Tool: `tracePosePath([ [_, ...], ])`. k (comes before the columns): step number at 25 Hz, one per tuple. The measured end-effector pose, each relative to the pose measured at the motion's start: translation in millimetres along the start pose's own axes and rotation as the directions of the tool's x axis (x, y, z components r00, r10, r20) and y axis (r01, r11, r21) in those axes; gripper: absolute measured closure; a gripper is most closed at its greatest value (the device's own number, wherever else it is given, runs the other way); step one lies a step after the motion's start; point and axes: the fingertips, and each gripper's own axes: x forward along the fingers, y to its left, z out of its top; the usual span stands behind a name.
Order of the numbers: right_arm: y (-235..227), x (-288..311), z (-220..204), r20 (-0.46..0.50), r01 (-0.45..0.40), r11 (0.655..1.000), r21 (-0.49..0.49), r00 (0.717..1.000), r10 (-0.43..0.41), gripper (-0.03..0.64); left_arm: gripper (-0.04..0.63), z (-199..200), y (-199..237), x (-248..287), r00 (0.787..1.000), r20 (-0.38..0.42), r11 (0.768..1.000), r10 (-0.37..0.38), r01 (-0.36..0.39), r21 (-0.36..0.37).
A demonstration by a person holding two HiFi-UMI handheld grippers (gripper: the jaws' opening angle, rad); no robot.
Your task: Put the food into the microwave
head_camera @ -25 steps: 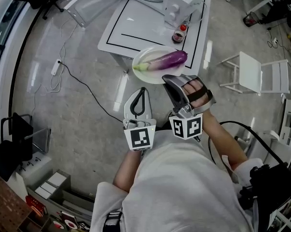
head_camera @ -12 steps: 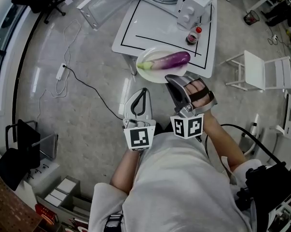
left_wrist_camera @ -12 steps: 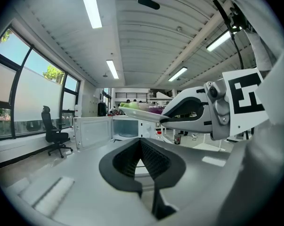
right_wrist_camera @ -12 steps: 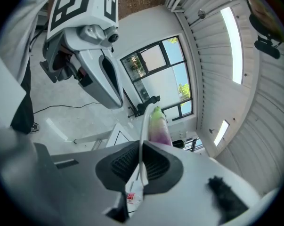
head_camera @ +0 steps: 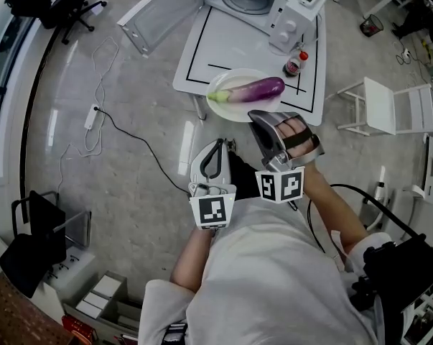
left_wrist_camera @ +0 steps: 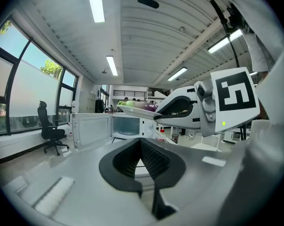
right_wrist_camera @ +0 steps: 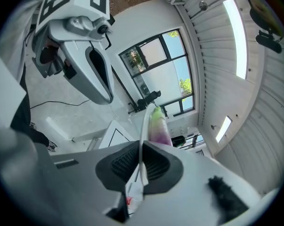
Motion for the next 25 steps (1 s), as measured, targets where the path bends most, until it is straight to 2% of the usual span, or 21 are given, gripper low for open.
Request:
tracePosePath([
  [5, -22, 46, -12, -0.007, 0.02, 1.0, 0.009, 1.0, -0.02, 0.591, 0.588, 2, 28, 35, 1.0, -0.001, 0.999, -0.018, 0.018, 0.038],
  [12, -59, 111, -31, -0.008, 0.018, 1.0, 0.024, 1.0, -0.018, 0.591, 0.588, 2, 58, 104, 0.992, -0.072, 0.994, -0.104, 0.105, 0.004],
  [16, -78, 143, -56, -0.023, 0.012, 1.0, 0.021, 1.0, -0.012, 0.591, 0.588, -2, 70, 144, 0.988, -0.109, 0.994, -0.106, 0.102, -0.037],
  [20, -88, 166, -73, -0.014, 0.004, 1.0, 0.028, 1.0, -0.003, 0.591, 0.588, -2, 78, 178, 0.985, -0.138, 0.995, -0.099, 0.101, 0.008],
  [25, -89, 189, -87, -0.015, -0.019, 0.999, 0.038, 1.0, 0.02, 0.591, 0.588, 2, 87, 207, 0.984, -0.143, 0.994, -0.104, 0.106, 0.005],
])
